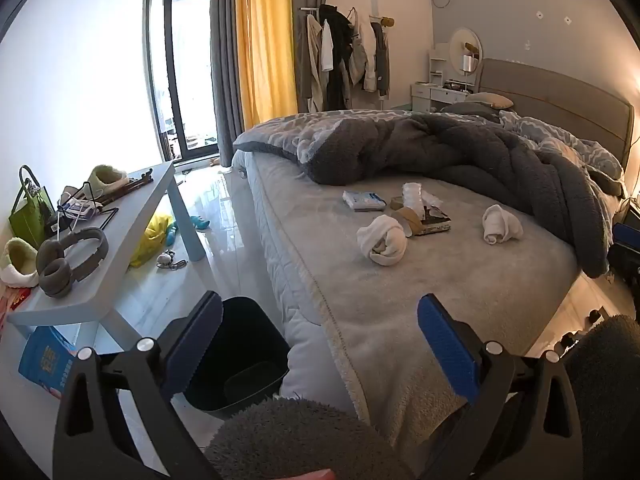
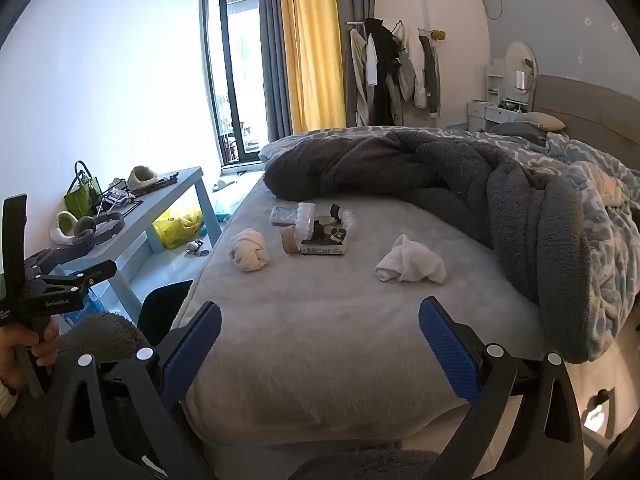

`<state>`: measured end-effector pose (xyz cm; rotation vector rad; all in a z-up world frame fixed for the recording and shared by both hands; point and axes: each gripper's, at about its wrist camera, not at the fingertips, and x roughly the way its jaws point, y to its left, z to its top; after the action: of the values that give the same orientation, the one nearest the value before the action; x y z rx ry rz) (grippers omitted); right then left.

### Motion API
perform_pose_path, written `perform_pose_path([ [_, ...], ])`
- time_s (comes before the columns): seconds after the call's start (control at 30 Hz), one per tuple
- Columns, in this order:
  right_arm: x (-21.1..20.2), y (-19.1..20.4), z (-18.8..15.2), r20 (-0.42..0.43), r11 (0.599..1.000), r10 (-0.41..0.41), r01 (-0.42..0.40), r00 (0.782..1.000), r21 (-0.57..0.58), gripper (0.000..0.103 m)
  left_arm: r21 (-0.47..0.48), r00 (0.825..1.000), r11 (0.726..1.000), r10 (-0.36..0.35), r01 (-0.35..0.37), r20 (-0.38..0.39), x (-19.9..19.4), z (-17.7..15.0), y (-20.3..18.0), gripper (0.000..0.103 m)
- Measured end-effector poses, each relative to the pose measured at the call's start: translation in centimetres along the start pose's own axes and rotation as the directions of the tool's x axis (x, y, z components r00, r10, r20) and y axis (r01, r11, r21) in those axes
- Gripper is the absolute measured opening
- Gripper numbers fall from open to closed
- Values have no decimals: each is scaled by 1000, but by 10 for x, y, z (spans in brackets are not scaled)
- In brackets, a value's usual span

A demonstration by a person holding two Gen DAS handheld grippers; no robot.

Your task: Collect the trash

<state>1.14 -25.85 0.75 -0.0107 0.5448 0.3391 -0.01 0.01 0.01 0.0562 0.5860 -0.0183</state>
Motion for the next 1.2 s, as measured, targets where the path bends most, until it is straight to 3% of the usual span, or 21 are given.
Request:
perform_pose_path([
  [1.2,2,-2,-1,-4,1000,2,-2,1000,2,100,0,1000,1000,0,0,-1,0,0,0,100],
])
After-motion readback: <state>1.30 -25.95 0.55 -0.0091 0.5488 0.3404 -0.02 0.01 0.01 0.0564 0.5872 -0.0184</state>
